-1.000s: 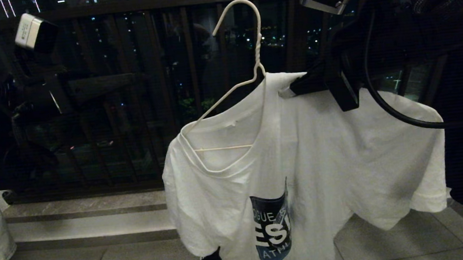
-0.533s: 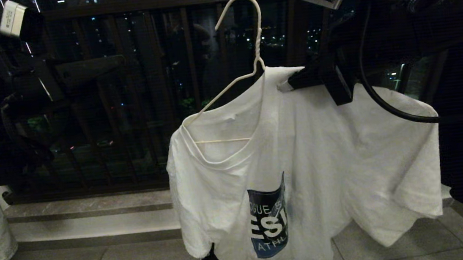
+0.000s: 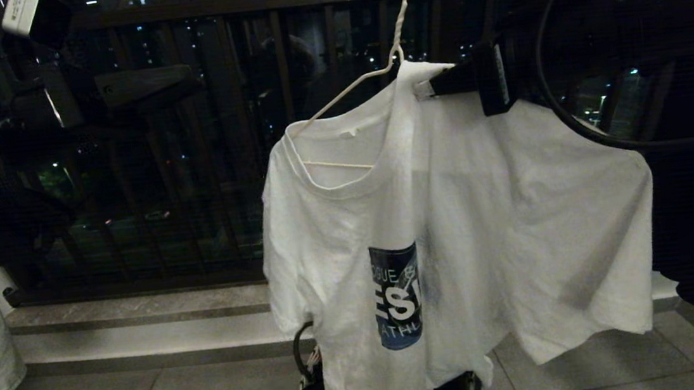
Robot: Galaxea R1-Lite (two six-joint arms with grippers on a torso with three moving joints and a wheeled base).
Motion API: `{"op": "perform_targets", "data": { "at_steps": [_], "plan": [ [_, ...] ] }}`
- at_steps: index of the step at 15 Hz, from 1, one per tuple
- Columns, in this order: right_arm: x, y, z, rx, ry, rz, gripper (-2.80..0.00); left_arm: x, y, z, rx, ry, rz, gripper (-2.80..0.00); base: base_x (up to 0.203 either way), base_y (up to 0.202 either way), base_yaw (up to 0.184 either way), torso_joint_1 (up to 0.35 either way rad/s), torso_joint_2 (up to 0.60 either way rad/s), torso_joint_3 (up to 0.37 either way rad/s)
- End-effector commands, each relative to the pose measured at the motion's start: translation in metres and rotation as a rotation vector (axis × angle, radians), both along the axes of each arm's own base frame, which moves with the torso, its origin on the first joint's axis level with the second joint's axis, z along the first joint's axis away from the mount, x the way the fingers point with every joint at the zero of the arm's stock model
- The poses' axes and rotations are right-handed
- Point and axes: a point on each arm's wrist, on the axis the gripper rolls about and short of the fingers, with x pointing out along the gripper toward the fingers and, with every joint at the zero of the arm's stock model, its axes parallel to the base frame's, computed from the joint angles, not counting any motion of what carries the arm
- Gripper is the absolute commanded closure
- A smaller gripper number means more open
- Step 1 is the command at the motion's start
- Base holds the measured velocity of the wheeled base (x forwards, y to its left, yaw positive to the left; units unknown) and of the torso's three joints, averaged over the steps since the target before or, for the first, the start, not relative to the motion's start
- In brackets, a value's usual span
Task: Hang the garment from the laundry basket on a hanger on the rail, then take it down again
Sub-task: Hang the clothes rack on the clothesline
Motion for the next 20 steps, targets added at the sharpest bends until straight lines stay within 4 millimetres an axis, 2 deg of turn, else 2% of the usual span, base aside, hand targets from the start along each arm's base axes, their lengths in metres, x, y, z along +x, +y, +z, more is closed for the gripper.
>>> {"op": "perform_targets", "data": {
  "at_steps": [1,4,8,13,15,18,20],
  "plan": [
    [-0.001,-0.004,-0.01,0.023,-0.011,-0.058,0.0,-0.011,-0.001,0.012,0.009,-0.005,-0.012,0.0,0.0,0.0,0.0,0.0,0.0,0.0],
    [0.003,-0.01,-0.03,0.09,-0.02,-0.173,0.0,-0.024,-0.002,0.031,0.012,0.066,-0.017,0.0,0.0,0.0,0.0,0.0,0.0,0.0],
    [-0.012,-0.022,-0.042,0.146,-0.023,-0.241,0.0,-0.019,-0.003,0.009,0.011,0.187,-0.021,0.0,0.0,0.0,0.0,0.0,0.0,0.0],
    [-0.011,-0.021,-0.054,0.151,0.024,-0.243,0.0,0.005,-0.029,-0.02,0.02,0.276,-0.099,0.0,0.0,0.0,0.0,0.0,0.0,0.0],
    [-0.012,-0.022,-0.053,0.149,0.024,-0.243,0.0,0.011,-0.038,-0.021,0.027,0.28,-0.127,0.0,0.0,0.0,0.0,0.0,0.0,0.0],
    [-0.014,-0.019,-0.058,0.136,0.032,-0.228,0.0,0.026,-0.058,-0.032,0.043,0.39,-0.182,0.0,0.0,0.0,0.0,0.0,0.0,0.0],
    [-0.016,-0.016,-0.06,0.126,0.034,-0.216,0.0,0.031,-0.067,-0.032,0.039,0.451,-0.19,0.0,0.0,0.0,0.0,0.0,0.0,0.0]
  ]
}}
